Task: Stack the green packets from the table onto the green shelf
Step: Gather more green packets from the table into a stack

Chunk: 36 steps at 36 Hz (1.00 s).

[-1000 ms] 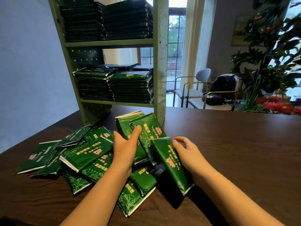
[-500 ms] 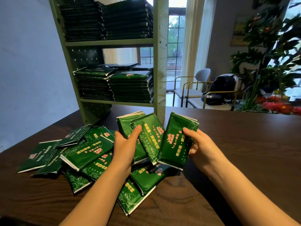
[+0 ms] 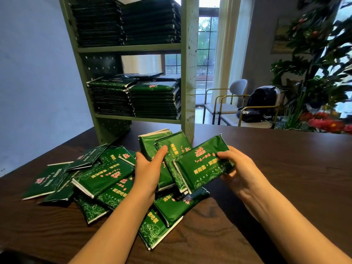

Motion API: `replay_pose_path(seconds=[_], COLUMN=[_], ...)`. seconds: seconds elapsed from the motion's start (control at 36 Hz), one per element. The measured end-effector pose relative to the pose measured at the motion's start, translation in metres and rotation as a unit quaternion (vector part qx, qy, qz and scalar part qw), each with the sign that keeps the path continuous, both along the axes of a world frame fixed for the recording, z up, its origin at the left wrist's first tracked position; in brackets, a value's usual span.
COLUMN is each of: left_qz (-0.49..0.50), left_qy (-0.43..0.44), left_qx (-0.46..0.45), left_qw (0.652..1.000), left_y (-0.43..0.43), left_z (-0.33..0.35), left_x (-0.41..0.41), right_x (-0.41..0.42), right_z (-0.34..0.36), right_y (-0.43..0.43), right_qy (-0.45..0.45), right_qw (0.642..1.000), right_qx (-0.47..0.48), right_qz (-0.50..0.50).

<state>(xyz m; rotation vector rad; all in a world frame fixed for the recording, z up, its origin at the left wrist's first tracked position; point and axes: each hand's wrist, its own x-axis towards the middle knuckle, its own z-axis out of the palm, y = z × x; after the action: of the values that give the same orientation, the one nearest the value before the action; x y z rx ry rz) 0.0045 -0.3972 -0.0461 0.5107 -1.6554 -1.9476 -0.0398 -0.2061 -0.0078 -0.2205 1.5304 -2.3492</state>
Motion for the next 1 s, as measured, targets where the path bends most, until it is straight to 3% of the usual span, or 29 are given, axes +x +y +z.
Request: replay_pose_path(seconds=[0.17, 0.33, 0.61, 0.78, 1.0], left_qz=[0.003, 0.014, 0.048, 0.013, -0.002], left_qy=[0.012, 0.017, 0.023, 0.018, 0.013], left_qx=[0.010, 0.026, 0.027, -0.001, -0.031], left_qw=[1.000, 0.999, 0.998, 1.000, 0.999], left_y=[0.000, 0.000, 0.004, 0.009, 0.013], left_z=[0.001, 0.003, 0.008, 0.011, 0.013], left_x=[0.000, 0.001, 0.004, 0.006, 0.006], right_x=[-0.007, -0.002, 0.017, 0.020, 0.017], right_z=[-0.006, -0.002, -0.020, -0.022, -0.025], right_y=[0.002, -0.004, -0.021, -0.021, -0.020], right_qy=[-0.007, -0.023, 0.118, 0.167, 0.136], right_qw=[0.998, 0.996, 0.985, 0.974, 0.976], right_qx=[-0.011, -0.069, 0.124, 0.150, 0.151], right_qz=[-0.066, -0.058, 0.001, 0.030, 0.073])
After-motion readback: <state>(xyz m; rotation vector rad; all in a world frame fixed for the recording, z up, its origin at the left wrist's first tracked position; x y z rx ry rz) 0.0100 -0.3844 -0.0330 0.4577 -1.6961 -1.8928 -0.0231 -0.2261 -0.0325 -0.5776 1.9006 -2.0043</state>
